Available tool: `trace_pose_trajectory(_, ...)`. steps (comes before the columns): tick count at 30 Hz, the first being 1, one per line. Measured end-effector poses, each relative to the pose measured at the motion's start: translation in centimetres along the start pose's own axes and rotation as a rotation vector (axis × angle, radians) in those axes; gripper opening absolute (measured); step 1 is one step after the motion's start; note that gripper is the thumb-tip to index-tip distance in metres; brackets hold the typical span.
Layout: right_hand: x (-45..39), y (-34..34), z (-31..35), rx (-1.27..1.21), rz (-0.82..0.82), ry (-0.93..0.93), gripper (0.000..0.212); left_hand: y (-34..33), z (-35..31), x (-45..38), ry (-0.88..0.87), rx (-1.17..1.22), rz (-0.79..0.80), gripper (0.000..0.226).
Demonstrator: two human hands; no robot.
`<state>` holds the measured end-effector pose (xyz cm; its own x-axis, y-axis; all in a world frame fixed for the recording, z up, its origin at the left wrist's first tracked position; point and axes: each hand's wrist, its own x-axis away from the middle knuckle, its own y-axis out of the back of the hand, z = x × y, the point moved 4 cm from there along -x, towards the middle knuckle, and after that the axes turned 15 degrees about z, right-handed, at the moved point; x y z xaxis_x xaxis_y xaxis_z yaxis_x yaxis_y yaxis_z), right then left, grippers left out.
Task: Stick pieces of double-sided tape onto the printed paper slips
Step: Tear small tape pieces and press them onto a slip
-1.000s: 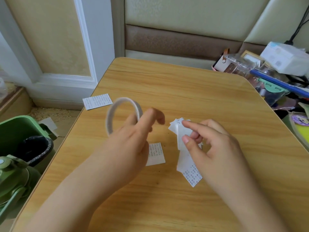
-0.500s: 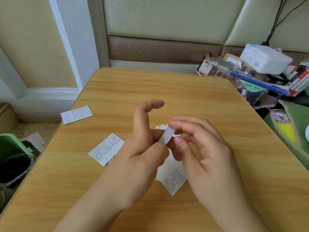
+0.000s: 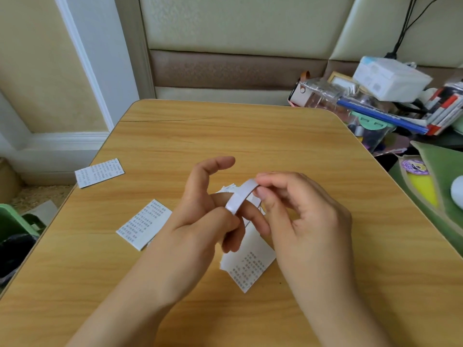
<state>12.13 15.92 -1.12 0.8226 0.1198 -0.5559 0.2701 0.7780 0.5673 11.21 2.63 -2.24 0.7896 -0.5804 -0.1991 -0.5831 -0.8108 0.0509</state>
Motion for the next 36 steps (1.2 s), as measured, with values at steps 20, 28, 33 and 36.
trace_pose_trajectory(20,-0.2,-1.2,1.1,0.097,0.021,0.027,0.028,0.7,0.0,0.2,0.08,-0.257,-0.117,0.02)
trace_pose_trajectory(28,-0.1,-1.3,0.8,-0.12,-0.002,-0.044,0.006,0.6,-0.6,0.2,0.066,-0.471,-0.161,0.028)
trace_pose_trajectory(33,-0.1,-1.4,0.5,-0.299,0.044,-0.145,0.018,0.6,-0.9,0.2,0.033,-0.546,-0.182,0.022)
trace_pose_trajectory(36,-0.2,-1.5,0.4,-0.291,0.074,-0.127,0.041,0.6,-0.8,0.2,0.036,-0.566,-0.193,0.022)
